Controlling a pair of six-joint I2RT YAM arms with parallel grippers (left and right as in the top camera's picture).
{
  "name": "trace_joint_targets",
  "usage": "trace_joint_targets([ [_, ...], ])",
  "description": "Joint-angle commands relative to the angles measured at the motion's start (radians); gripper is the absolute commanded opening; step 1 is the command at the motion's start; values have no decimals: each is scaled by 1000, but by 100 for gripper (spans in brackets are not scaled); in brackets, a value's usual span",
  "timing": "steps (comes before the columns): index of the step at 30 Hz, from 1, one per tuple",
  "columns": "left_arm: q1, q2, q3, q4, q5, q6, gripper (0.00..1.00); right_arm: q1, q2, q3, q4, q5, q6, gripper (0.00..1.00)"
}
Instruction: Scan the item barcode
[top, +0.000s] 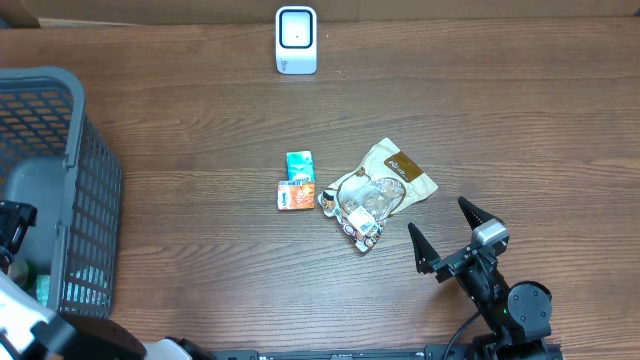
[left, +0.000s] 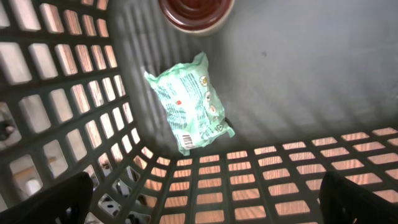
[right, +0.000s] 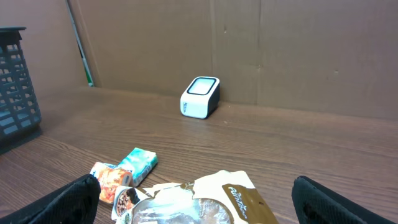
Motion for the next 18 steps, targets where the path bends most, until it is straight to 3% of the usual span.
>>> trace_joint_targets([
  [1, 4, 8, -93, 38, 23, -59, 100, 4, -10, -11, 5, 2, 4, 100],
  [6, 7, 11, -267, 92, 61, -69, 100, 4, -10, -11, 5, 2, 4, 100],
  [11, 19, 11, -442, 204, 55, -180, 100, 4, -10, -11, 5, 2, 4, 100],
  [18, 19, 11, -572, 322, -85, -229, 99, 4, -10, -11, 5, 2, 4, 100],
])
